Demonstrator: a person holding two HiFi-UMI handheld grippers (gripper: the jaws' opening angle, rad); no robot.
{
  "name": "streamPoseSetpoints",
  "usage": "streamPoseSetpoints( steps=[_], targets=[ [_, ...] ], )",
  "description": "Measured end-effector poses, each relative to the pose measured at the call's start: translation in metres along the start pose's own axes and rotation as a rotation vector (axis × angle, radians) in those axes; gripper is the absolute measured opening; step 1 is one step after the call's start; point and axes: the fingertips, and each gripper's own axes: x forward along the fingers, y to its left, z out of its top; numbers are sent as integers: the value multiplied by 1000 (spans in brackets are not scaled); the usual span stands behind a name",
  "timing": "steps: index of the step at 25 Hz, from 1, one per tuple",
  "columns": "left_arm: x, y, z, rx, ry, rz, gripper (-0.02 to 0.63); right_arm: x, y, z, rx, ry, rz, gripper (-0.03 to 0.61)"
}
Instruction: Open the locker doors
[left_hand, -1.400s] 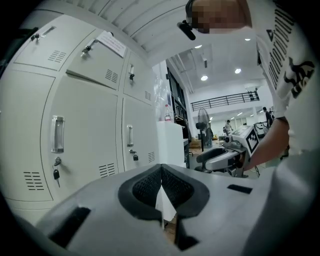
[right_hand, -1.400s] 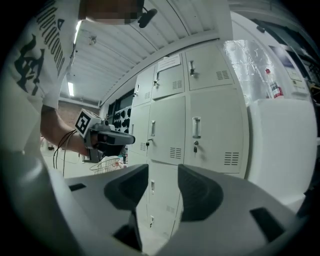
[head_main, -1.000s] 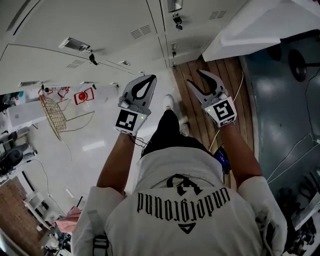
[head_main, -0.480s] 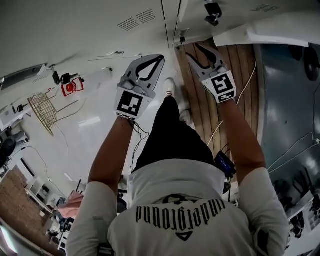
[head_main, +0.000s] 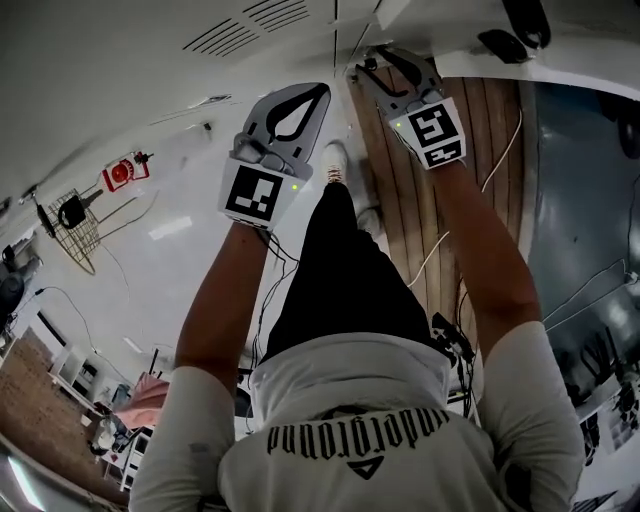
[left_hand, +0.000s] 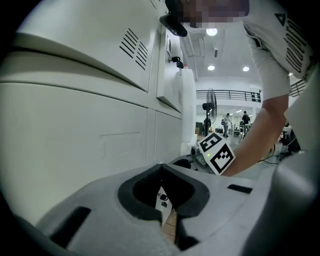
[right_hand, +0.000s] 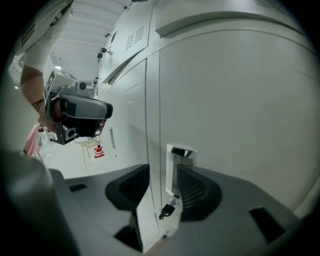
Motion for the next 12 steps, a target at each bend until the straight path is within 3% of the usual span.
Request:
streamPoseSetpoints(
  steps=[4,12],
  targets=[
    [2,3,-7,-1,-1,-1,8,13,0,5,-16,-32,9,144],
    [1,4,-16,-5,13,7,8,15,0,6,-6,-58,-21,147]
  ],
)
